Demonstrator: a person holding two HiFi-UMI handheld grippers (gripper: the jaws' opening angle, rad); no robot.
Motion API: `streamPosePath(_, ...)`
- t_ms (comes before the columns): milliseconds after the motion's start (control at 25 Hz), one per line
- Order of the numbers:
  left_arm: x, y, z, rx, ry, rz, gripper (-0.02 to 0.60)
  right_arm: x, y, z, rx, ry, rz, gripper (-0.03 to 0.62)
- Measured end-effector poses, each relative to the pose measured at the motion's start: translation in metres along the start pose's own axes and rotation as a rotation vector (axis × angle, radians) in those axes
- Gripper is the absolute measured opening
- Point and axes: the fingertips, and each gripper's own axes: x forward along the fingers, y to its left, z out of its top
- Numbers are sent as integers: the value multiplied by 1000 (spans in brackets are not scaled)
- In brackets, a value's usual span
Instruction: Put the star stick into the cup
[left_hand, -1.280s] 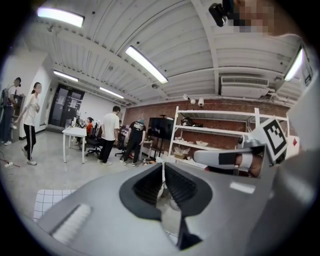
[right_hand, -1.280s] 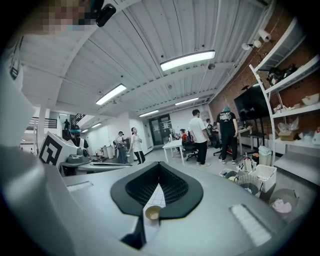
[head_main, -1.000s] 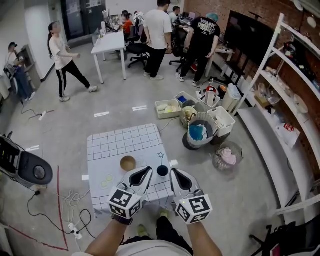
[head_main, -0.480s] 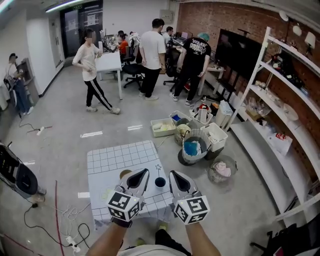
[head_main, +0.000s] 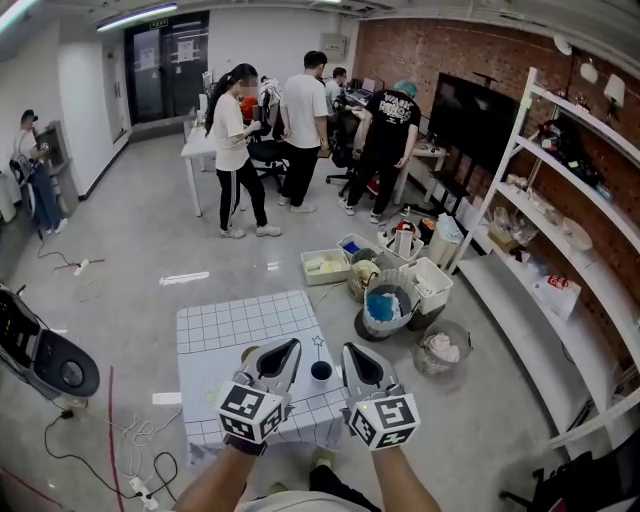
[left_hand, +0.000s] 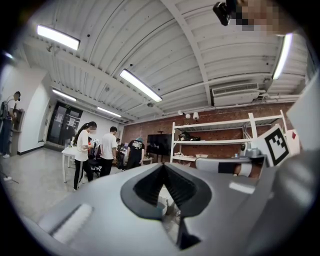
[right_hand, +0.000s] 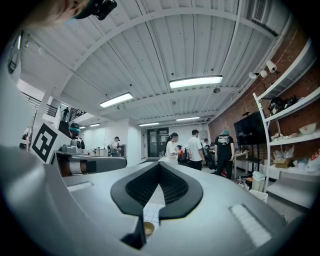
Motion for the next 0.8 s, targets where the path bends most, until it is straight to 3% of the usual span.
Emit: streamPosePath(800,0,1,6,2,9,-6,6,3,6,2,-3,9,0,12)
